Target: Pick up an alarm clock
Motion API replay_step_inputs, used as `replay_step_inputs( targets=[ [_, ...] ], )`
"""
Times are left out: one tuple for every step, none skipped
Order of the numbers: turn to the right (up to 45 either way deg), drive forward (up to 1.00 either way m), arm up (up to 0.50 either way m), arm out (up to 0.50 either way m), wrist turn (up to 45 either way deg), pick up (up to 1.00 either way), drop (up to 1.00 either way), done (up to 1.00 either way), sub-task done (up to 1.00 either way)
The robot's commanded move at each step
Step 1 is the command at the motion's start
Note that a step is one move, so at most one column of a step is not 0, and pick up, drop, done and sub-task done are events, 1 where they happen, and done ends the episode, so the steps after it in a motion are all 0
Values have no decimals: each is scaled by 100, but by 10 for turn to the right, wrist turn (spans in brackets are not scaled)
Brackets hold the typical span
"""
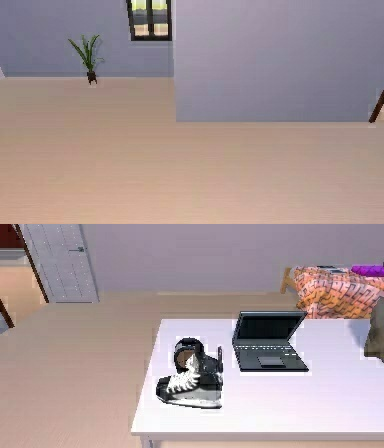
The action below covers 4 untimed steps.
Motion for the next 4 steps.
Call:
replay_step_inputs(
  targets=[
    [0, 0, 50, 0, 0, 0, 0, 0, 0],
    [0, 0, 36, 0, 0, 0, 0, 0, 0],
    [0, 0, 0, 48, 0, 0, 0, 0, 0],
    [0, 0, 0, 0, 450, 0, 0, 0, 0]
  ],
)
